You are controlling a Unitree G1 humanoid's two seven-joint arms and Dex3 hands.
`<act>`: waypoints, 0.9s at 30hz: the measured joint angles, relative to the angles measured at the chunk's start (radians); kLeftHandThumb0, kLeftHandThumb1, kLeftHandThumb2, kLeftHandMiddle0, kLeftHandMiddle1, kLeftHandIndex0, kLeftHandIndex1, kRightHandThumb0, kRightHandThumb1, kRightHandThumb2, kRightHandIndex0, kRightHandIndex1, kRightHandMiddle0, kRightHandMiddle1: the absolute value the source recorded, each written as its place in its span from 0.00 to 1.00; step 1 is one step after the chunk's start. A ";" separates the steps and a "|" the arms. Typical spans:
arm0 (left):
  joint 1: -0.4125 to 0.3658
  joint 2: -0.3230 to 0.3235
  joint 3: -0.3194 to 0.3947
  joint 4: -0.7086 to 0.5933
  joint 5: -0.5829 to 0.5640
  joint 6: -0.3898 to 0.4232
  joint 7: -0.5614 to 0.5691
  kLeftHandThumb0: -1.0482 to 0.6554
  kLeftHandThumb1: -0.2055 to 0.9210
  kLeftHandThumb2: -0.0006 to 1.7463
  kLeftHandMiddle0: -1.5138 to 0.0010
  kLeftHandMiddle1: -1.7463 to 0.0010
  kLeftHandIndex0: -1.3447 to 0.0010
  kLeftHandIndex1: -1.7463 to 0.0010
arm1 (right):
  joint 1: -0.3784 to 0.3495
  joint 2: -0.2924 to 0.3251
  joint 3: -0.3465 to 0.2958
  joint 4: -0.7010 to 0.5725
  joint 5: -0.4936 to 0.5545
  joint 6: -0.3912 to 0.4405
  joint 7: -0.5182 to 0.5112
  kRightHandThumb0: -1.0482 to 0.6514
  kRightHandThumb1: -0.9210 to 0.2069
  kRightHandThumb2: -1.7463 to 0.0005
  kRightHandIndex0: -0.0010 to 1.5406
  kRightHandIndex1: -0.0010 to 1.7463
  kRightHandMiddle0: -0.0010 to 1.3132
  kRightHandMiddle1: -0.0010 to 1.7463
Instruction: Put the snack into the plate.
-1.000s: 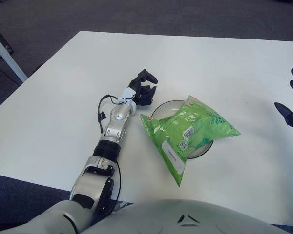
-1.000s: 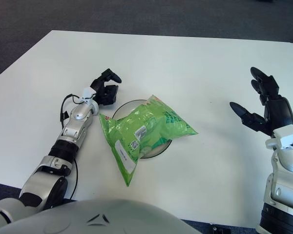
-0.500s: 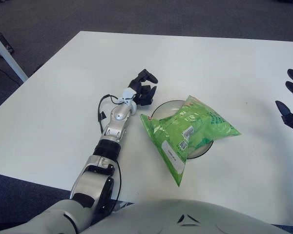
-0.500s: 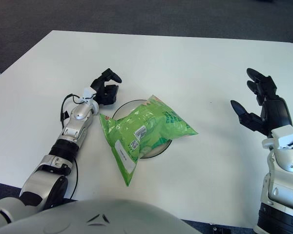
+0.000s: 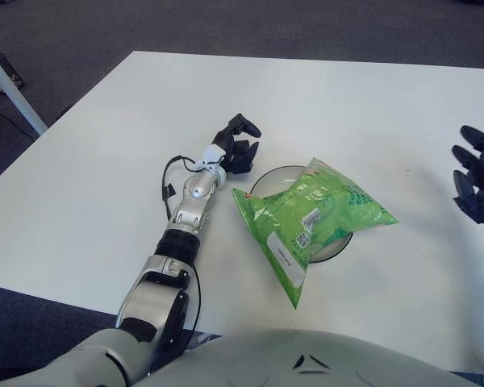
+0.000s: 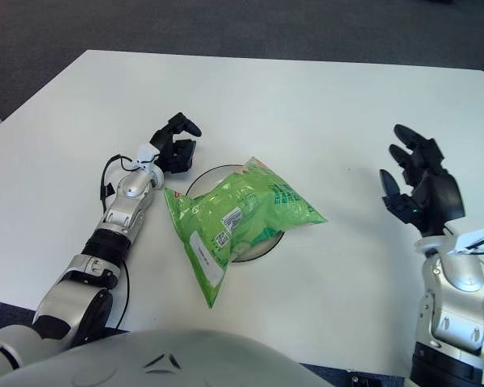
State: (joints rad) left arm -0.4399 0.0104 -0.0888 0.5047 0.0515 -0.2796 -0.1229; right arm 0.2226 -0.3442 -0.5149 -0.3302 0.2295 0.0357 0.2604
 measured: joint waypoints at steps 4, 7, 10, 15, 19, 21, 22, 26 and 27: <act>-0.001 0.000 0.000 0.002 0.000 0.000 0.000 0.39 0.79 0.49 0.33 0.00 0.75 0.00 | 0.007 0.026 0.019 -0.021 0.021 0.028 -0.008 0.07 0.00 0.56 0.01 0.23 0.00 0.33; -0.002 0.000 0.001 0.004 0.000 0.000 0.000 0.39 0.79 0.49 0.33 0.00 0.75 0.00 | 0.009 0.049 0.030 -0.048 0.021 0.030 -0.033 0.08 0.00 0.52 0.02 0.24 0.00 0.34; -0.003 0.000 0.001 0.006 -0.001 0.000 0.000 0.39 0.79 0.49 0.33 0.00 0.75 0.00 | 0.013 0.079 0.045 -0.068 0.020 0.030 -0.060 0.08 0.00 0.50 0.04 0.26 0.00 0.37; -0.005 -0.002 0.002 0.008 -0.003 0.000 0.000 0.39 0.79 0.49 0.32 0.00 0.75 0.00 | 0.020 0.138 0.070 -0.080 0.008 0.030 -0.126 0.11 0.00 0.50 0.07 0.38 0.00 0.59; -0.006 -0.001 0.003 0.010 -0.004 0.000 0.000 0.39 0.79 0.49 0.32 0.00 0.75 0.00 | 0.022 0.185 0.083 -0.075 -0.016 0.028 -0.185 0.13 0.00 0.51 0.09 0.51 0.01 0.74; -0.007 -0.001 0.004 0.011 -0.004 0.000 0.000 0.39 0.79 0.49 0.32 0.00 0.75 0.00 | 0.022 0.198 0.085 -0.067 -0.020 0.025 -0.203 0.15 0.00 0.52 0.13 0.66 0.06 0.89; -0.007 -0.001 0.004 0.012 -0.004 -0.001 0.000 0.39 0.79 0.49 0.32 0.00 0.75 0.00 | 0.021 0.202 0.085 -0.063 -0.021 0.025 -0.214 0.15 0.00 0.52 0.14 0.68 0.07 0.91; -0.008 0.000 0.006 0.012 -0.004 -0.001 0.000 0.39 0.79 0.49 0.32 0.00 0.75 0.00 | 0.012 0.209 0.080 -0.053 -0.019 0.025 -0.247 0.32 0.14 0.52 0.27 0.81 0.21 0.98; -0.008 0.001 0.007 0.012 -0.004 0.000 0.000 0.39 0.79 0.49 0.32 0.00 0.75 0.00 | 0.006 0.211 0.077 -0.041 -0.013 0.024 -0.252 0.33 0.16 0.51 0.29 0.82 0.23 0.99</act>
State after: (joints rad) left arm -0.4475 0.0112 -0.0822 0.5170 0.0475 -0.2798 -0.1226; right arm 0.2284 -0.1334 -0.4375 -0.3713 0.2161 0.0595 0.0082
